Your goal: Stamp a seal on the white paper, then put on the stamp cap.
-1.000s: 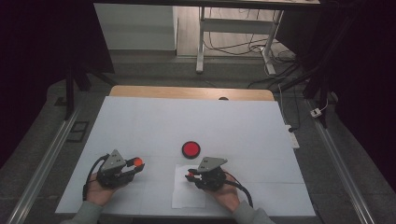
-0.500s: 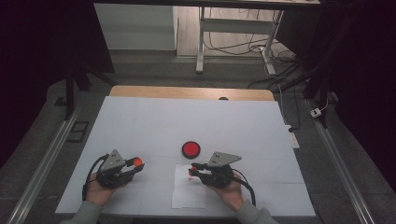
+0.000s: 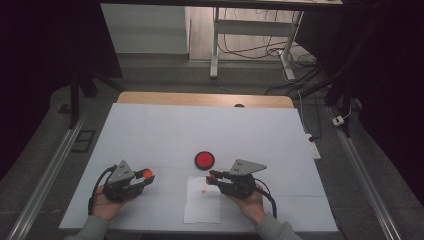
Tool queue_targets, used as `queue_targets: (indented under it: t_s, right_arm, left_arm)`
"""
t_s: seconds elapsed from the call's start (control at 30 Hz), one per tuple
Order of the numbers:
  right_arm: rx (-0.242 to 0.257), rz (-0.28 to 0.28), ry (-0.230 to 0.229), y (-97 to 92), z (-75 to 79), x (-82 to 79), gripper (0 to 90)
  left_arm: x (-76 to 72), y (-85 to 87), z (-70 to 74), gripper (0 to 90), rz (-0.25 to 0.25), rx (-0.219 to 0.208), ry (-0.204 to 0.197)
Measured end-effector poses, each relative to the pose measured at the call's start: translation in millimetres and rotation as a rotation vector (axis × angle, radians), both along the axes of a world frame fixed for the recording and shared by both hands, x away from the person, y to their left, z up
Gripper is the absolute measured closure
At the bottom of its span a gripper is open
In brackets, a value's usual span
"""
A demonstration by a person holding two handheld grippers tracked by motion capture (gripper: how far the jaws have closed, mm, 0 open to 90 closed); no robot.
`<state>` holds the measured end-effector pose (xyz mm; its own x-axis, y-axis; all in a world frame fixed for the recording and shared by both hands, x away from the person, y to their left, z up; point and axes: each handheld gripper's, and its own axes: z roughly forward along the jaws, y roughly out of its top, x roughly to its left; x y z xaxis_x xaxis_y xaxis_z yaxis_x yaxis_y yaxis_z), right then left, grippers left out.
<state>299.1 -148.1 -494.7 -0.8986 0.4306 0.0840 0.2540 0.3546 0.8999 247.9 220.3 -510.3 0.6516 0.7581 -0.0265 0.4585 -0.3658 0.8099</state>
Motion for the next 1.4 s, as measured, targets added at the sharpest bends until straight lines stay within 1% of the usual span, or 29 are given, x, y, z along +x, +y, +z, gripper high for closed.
queue_targets:
  t_s: [0.23,0.7,1.13,1.4]
  right_arm:
    - [0.030,-0.022,-0.008,-7.8,6.9,2.1,72.2]
    - [0.086,-0.080,-0.048,-26.0,26.7,6.3,72.2]
    - [0.089,-0.077,-0.052,-26.1,28.1,6.2,72.1]
    - [0.090,-0.081,-0.053,-26.9,28.9,6.3,72.2]
  left_arm:
    - [0.1,-1.1,-0.5,64.7,-0.004,0.003,0.003]
    - [0.1,-2.4,-1.2,64.7,-0.006,0.006,0.004]
    - [0.4,-3.9,-1.3,64.7,-0.009,0.007,0.004]
    - [0.5,-9.7,0.6,64.7,-0.026,0.008,0.000]
